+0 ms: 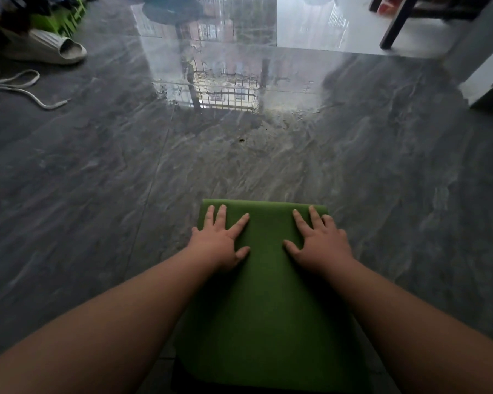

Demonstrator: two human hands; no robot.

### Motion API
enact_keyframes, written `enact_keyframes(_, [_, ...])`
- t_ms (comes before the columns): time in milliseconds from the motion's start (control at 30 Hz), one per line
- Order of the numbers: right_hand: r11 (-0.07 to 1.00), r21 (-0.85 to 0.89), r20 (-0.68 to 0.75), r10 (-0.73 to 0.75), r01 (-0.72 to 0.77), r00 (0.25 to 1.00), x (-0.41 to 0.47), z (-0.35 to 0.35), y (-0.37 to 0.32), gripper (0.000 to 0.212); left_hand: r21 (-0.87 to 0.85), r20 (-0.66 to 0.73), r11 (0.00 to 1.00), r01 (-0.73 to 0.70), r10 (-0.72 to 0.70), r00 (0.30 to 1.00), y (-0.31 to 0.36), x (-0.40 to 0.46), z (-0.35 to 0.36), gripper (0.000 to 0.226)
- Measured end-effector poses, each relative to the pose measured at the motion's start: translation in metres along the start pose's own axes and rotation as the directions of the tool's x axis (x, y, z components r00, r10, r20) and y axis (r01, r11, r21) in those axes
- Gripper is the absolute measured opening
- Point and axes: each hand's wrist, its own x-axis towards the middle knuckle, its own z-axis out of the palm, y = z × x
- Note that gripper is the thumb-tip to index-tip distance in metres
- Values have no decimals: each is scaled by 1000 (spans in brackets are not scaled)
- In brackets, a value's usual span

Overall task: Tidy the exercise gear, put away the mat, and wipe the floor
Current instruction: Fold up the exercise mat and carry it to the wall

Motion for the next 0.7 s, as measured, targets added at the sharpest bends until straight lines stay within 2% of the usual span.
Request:
enact_keyframes(167, [1000,-14,25,19,-18,1000,7,-3,-1,81,-45,22,999,25,-24,999,1,6,-8,85])
enact_keyframes(267, [999,38,35,16,-17,999,4,-1,-1,73,-113,26,993,29,-26,999,3,2,-3,83])
enact_keyframes(333, [996,90,-12,4,-3,1000,-5,5,1,68,-180,-21,984,11,-15,1000,-1,-3,9,79])
enact_keyframes(400, [991,131,-123,26,-10,992,-23,19,4,64,-261,-141,965,-34,-3,990,-9,-13,24,76])
enact_keyframes(500, [949,308,-172,123,-65,977,-59,48,12,67,-468,-242,883,-32,-93,966,-19,-44,52,81])
enact_keyframes(600, [824,554,-73,189,-118,979,-84,66,24,75,-651,-176,758,39,-201,964,-26,-70,84,89])
enact_keyframes(700, [775,622,-66,190,-108,980,-104,70,26,76,-704,-192,710,2,-193,962,-30,-88,101,91])
